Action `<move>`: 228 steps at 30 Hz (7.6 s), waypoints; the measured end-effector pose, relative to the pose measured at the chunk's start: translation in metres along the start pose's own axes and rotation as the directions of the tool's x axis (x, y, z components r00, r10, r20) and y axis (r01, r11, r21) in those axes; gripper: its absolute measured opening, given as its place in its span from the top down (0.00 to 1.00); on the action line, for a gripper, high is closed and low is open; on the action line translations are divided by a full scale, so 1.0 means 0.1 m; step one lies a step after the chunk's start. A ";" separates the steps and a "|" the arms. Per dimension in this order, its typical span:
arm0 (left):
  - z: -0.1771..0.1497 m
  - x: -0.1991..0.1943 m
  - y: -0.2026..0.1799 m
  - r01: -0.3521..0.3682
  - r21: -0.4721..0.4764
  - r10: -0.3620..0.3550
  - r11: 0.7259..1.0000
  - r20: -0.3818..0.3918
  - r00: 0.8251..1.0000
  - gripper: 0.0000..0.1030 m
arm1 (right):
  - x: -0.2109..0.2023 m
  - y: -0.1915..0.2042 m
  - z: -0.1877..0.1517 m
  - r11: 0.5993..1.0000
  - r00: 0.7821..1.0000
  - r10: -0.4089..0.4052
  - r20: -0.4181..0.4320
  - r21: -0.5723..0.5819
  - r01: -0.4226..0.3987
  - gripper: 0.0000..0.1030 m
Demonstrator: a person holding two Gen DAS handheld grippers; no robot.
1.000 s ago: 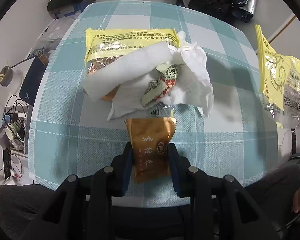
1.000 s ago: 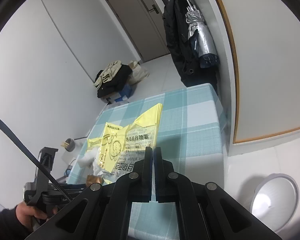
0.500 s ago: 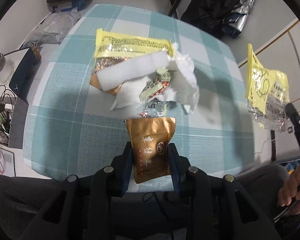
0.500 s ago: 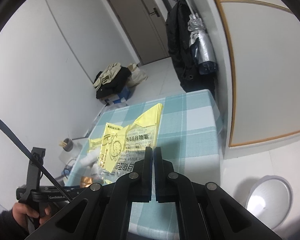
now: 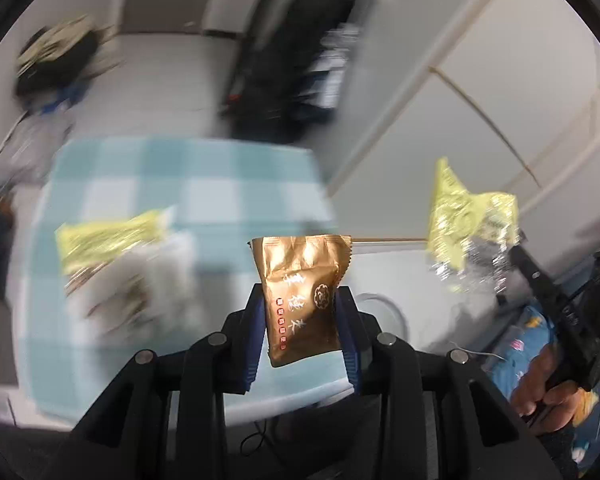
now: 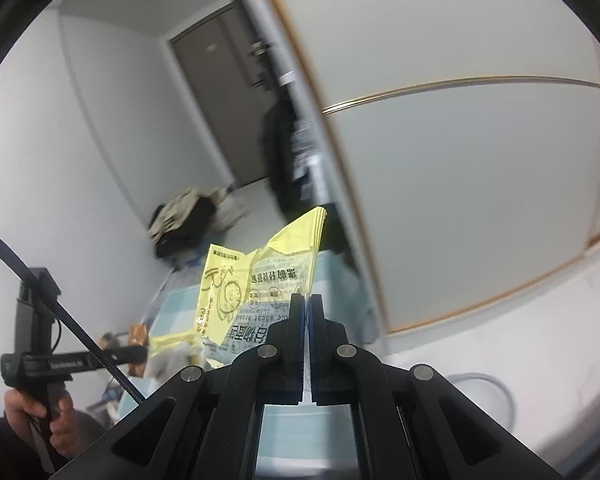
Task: Collect trash
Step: 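Carry both items over the white bin while the right gripper opens, dropping the wrapper, then open the left gripper over the white bin to drop the brown packet, then move both open grippers back over the table, then lower the right gripper onto a crumpled white tissue and close it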
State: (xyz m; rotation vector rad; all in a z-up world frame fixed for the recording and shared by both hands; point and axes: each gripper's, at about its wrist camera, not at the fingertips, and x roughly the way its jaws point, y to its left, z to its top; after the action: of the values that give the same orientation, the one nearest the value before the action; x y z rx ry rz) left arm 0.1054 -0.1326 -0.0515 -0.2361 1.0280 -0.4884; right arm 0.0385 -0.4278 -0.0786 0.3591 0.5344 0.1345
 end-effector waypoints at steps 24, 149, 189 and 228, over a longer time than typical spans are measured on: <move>0.01 2.49 -1.43 0.294 0.087 -0.212 0.952 -0.506 0.836 0.72 | 0.41 -2.39 -1.24 0.839 0.846 -0.334 -0.415 0.278 0.468 0.98; 0.23 -0.52 1.19 -0.237 -0.146 0.273 0.960 0.322 0.907 0.21 | 0.80 1.68 -0.36 0.982 0.993 0.070 -0.093 -0.170 -0.085 0.12; 0.12 -0.32 2.10 -0.160 -0.327 0.231 0.931 0.190 0.954 0.19 | 2.78 1.96 -1.15 0.972 0.780 0.172 -0.602 -0.023 -0.232 0.97; 0.09 -0.04 1.82 -0.186 -0.261 0.214 0.947 0.086 0.973 0.19 | 2.27 1.64 -1.11 0.818 0.797 -0.229 -0.559 -0.555 -0.155 0.95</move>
State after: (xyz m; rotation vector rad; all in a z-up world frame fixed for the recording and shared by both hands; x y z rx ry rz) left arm 0.1619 0.0268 -0.1185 -0.3770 0.9896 -0.1564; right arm 0.1695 -0.1928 -0.2148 -0.3259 1.1080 0.3724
